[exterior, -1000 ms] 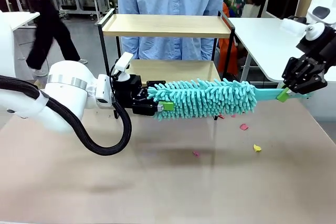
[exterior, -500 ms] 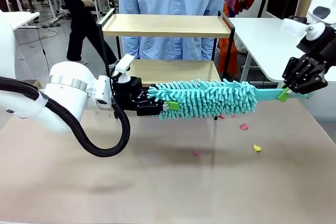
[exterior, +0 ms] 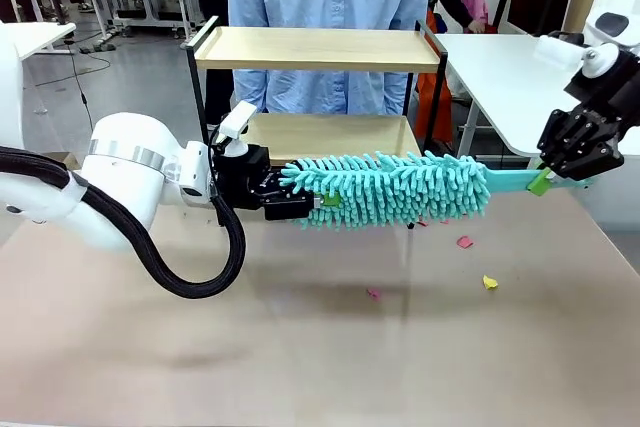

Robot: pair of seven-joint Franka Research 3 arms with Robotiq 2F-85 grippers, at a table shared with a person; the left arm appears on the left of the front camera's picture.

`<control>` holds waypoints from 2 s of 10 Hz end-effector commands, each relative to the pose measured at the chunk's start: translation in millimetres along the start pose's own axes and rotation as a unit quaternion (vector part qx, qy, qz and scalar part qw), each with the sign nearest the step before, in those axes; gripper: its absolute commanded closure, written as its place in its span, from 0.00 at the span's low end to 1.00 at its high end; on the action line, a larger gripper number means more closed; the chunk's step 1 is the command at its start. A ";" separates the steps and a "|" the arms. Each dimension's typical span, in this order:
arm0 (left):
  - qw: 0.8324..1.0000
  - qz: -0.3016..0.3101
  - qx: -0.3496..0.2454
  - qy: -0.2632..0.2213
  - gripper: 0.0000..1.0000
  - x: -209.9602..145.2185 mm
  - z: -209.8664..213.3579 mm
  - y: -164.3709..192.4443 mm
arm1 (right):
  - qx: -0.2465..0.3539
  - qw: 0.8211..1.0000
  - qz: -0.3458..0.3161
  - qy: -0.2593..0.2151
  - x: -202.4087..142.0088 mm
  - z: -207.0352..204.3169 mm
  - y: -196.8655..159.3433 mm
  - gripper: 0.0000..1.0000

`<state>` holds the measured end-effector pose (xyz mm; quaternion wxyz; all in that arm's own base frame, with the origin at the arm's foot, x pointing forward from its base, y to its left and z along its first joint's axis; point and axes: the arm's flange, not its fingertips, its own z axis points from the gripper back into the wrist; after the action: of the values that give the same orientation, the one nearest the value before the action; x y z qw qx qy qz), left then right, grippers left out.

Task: Clean the shelf.
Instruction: Hand the Duster back to the human.

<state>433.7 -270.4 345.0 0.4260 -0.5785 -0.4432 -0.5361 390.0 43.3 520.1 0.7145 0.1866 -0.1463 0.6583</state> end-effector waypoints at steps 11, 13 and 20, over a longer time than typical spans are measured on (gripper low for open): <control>1.000 0.000 0.000 0.000 1.00 0.0 0.0 0.0 | -0.091 0.947 -0.012 -0.307 -53.1 104.1 57.7 0.00; 1.000 0.000 0.000 0.000 1.00 0.0 0.0 0.0 | -0.119 0.921 -0.027 -0.370 -86.7 117.1 72.4 0.00; 0.998 -0.011 0.054 -0.029 0.83 40.1 15.7 -10.7 | -0.110 0.935 -0.043 -0.335 -74.4 129.6 68.1 0.00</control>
<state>439.0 -260.7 359.7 0.4322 -0.5697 -0.4650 -0.5219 319.9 -73.3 603.2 0.6755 0.3199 -0.4306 0.5059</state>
